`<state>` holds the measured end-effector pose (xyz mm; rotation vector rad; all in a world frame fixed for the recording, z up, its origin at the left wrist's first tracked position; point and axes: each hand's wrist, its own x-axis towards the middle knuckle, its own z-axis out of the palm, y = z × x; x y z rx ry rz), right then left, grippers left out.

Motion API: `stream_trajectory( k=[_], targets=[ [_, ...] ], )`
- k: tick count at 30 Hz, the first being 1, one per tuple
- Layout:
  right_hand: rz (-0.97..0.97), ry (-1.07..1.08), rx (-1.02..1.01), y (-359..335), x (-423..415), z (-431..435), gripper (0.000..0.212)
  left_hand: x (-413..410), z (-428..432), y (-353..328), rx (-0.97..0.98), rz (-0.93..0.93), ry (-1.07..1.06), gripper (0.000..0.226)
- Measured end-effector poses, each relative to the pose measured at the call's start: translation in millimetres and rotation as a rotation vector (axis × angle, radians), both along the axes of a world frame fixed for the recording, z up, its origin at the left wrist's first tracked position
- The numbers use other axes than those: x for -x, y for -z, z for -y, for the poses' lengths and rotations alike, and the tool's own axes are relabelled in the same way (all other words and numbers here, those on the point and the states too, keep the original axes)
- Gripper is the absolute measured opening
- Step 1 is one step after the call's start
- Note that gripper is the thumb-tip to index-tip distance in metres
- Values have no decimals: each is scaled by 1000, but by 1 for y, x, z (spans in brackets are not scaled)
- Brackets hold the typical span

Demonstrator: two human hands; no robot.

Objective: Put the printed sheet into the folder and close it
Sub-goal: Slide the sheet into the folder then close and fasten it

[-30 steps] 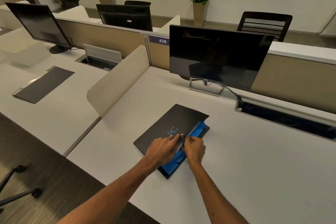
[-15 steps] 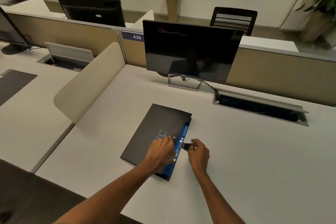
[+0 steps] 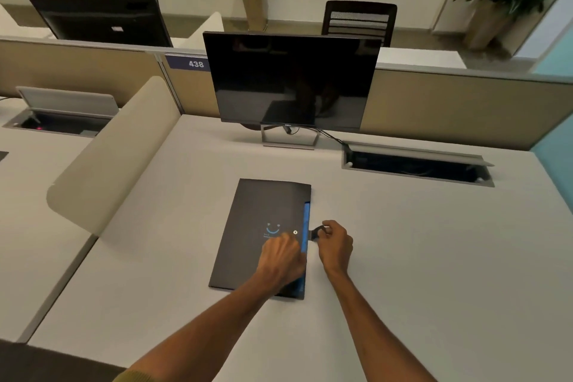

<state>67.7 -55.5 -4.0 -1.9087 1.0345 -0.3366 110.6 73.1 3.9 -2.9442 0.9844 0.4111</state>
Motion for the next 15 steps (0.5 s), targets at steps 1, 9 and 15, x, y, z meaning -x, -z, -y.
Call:
stream_trajectory(
  k=[1,9,15],
  targets=[
    [4,4,4,1,0,-2,24,0,-5,3,7,-7,18,34],
    [52,-37,44,5,10,-29,33,-21,-56,30,166,-45,133,44],
    [17,-179,186,7,12,-45,32,-23,-65,38,262,-67,45,55]
  ],
)
